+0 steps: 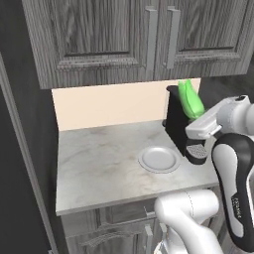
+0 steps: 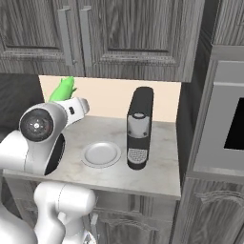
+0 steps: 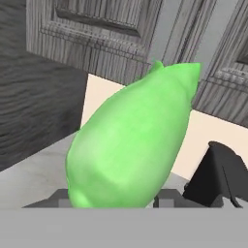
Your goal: Pick corn from the fridge and place it on the plate on the counter.
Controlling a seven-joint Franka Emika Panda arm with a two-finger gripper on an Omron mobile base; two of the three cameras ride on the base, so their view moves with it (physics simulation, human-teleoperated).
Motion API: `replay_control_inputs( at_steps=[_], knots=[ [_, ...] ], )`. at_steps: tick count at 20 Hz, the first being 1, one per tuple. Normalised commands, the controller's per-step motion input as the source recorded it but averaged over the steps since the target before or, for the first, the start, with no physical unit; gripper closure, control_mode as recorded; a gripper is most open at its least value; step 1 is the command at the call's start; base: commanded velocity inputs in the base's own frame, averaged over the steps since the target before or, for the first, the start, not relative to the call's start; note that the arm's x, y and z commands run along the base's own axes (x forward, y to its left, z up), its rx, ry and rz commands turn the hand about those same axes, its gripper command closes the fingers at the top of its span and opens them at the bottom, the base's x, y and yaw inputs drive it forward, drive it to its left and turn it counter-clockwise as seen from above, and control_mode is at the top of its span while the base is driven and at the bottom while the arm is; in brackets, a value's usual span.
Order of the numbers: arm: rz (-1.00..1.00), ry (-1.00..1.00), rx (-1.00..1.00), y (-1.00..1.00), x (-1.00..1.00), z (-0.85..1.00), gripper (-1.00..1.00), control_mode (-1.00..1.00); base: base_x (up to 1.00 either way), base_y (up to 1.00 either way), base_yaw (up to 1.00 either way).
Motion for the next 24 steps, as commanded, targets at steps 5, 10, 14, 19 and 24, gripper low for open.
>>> replay_control_inputs(
  at_steps=[5, 10, 14, 19, 24],
  knots=[
    [0.0, 0.0, 0.0, -0.05, 0.03, -0.55, 1.0, -1.0, 0.0, 0.0, 0.0],
    [0.0, 0.0, -0.01, 0.0, 0.09, -0.63, 1.0, -1.0, 0.0, 0.0, 0.0],
    [0.0, -0.03, -0.02, 0.0, 0.26, -0.74, 1.0, -1.0, 0.0, 0.0, 0.0],
    [0.0, -0.04, 0.0, 0.0, 0.41, -0.65, 1.0, -1.0, 0.0, 0.0, 0.0],
    [0.0, -0.08, -0.02, 0.03, 0.39, -0.6, 1.0, -1.0, 0.0, 0.0, 0.0]
  ],
)
